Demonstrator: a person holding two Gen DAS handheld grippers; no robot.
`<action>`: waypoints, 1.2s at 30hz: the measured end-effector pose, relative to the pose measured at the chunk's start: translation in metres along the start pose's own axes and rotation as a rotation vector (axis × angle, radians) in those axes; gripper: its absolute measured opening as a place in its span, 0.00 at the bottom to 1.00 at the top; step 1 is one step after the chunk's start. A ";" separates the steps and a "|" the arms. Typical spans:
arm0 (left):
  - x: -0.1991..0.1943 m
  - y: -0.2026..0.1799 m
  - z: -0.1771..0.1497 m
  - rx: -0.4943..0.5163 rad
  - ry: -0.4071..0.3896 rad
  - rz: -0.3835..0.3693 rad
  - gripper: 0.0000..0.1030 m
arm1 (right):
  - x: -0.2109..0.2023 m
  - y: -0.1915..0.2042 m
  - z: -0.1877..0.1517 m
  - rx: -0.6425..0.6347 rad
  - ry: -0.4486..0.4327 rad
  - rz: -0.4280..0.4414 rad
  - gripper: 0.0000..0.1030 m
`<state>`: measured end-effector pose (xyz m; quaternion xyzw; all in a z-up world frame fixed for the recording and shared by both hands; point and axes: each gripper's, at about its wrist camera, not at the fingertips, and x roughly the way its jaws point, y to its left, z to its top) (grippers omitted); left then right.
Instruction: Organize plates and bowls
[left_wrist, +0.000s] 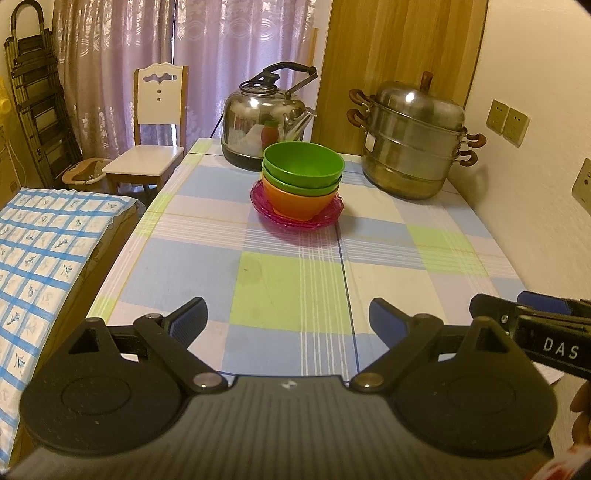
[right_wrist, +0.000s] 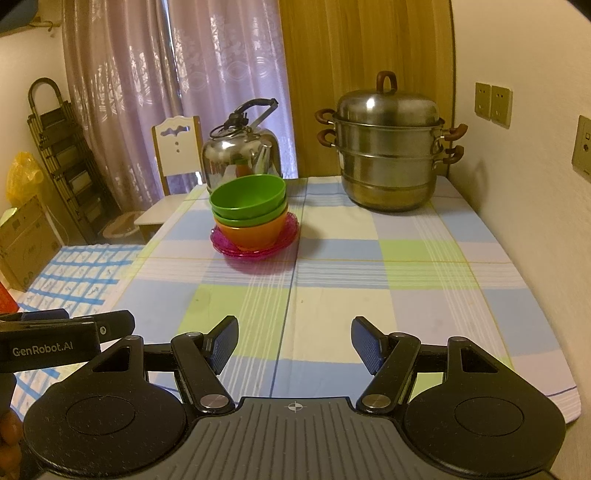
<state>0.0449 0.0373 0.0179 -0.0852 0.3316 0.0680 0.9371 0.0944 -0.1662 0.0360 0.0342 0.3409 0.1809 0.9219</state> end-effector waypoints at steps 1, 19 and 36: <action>0.000 -0.001 0.000 0.001 0.000 0.000 0.91 | 0.000 0.000 0.000 0.000 0.000 0.000 0.66; 0.001 -0.004 0.000 0.011 -0.003 -0.002 0.91 | -0.001 -0.003 0.002 -0.001 -0.003 0.000 0.66; 0.001 -0.006 0.002 0.015 -0.005 -0.004 0.91 | -0.001 -0.005 0.006 -0.001 -0.005 -0.001 0.66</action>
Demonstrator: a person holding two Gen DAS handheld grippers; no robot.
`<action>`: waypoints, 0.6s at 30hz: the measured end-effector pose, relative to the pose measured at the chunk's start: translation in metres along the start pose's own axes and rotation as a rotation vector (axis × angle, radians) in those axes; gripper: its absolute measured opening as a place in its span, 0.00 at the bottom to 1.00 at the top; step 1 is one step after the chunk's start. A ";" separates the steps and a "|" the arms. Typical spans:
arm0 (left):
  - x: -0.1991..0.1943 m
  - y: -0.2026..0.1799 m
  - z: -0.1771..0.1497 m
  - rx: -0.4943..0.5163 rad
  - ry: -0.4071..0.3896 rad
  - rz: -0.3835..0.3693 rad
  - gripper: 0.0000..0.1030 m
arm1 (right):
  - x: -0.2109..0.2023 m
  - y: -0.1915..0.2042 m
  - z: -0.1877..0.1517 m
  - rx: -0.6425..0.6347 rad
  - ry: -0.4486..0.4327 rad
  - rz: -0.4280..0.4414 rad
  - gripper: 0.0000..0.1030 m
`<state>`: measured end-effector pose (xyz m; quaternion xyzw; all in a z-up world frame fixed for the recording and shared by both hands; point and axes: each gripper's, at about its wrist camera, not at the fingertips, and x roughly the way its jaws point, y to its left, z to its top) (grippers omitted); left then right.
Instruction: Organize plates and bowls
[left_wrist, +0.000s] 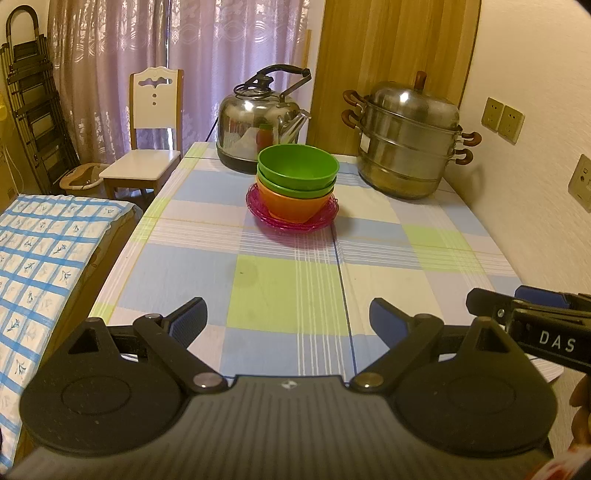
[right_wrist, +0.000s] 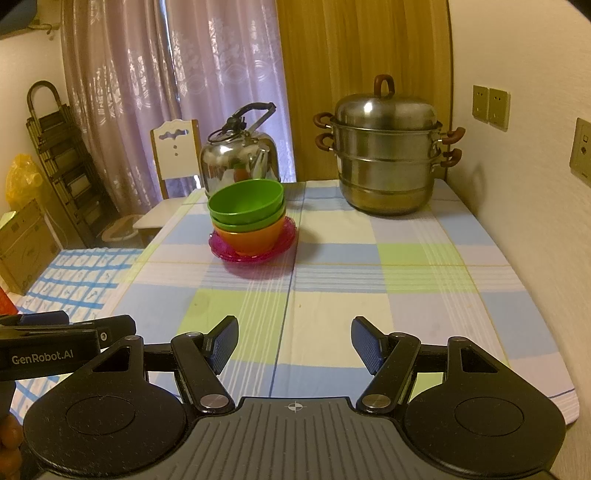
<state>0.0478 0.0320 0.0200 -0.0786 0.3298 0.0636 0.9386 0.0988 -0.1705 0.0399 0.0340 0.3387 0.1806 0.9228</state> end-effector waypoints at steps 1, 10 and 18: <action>0.000 0.000 0.000 0.000 0.000 0.000 0.91 | 0.000 -0.001 0.001 0.000 0.000 0.000 0.66; 0.000 -0.001 0.001 0.002 -0.001 0.000 0.91 | 0.000 0.000 0.002 0.001 -0.003 -0.001 0.66; 0.000 -0.001 0.001 0.001 -0.001 0.001 0.91 | 0.000 -0.001 0.002 0.001 -0.003 -0.001 0.66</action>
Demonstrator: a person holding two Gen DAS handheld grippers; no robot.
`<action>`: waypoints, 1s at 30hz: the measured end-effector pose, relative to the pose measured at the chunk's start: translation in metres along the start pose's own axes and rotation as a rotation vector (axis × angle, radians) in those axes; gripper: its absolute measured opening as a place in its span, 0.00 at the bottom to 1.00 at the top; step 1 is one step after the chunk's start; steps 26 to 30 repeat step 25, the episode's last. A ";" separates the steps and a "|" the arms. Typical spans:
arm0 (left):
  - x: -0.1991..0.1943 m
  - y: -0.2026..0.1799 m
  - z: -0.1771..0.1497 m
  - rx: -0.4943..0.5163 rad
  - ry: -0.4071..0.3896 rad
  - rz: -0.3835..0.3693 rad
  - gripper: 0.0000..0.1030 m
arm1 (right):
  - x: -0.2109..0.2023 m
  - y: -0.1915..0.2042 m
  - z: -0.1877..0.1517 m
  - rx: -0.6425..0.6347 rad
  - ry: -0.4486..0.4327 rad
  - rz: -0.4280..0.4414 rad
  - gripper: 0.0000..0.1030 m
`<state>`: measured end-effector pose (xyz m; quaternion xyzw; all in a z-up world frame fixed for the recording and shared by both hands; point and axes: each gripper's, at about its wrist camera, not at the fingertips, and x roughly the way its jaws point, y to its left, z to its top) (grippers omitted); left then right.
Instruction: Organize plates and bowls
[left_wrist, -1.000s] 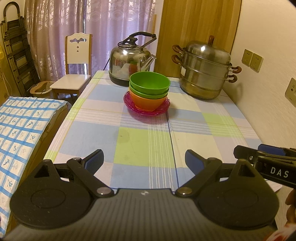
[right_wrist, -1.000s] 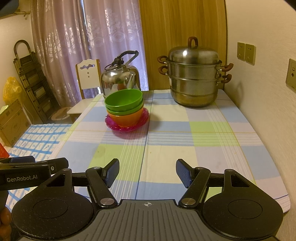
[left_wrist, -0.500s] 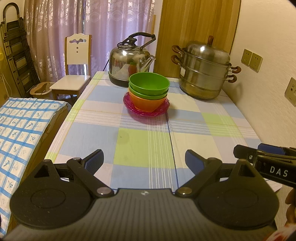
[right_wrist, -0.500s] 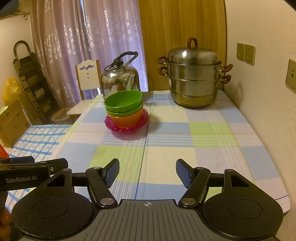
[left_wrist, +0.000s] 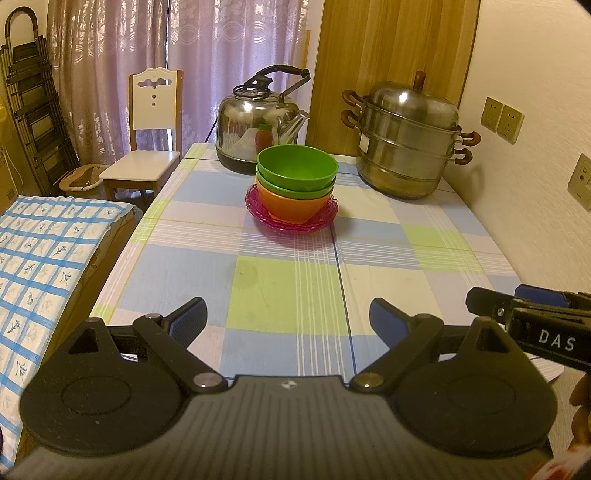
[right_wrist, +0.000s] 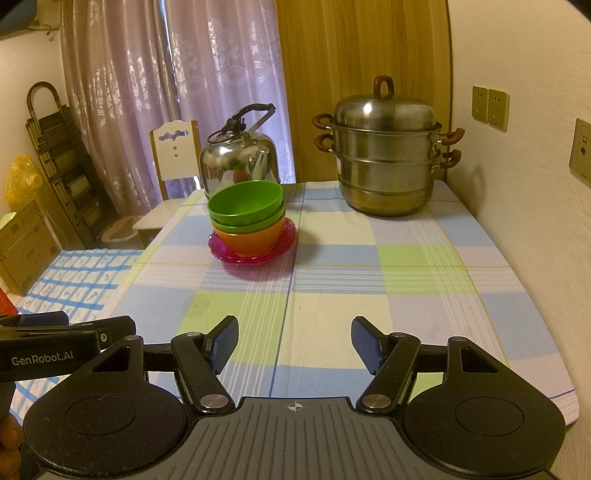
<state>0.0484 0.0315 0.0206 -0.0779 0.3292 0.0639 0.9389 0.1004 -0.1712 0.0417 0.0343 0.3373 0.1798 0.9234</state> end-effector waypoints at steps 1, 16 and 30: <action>0.000 -0.001 0.000 -0.001 0.000 0.000 0.91 | 0.000 0.000 0.000 0.001 0.000 0.000 0.66; 0.000 -0.001 0.001 0.002 -0.002 -0.006 0.91 | 0.000 0.000 -0.001 0.000 0.000 0.000 0.66; -0.002 0.002 0.003 -0.014 -0.015 -0.009 0.91 | 0.000 0.000 0.000 0.001 -0.001 0.000 0.66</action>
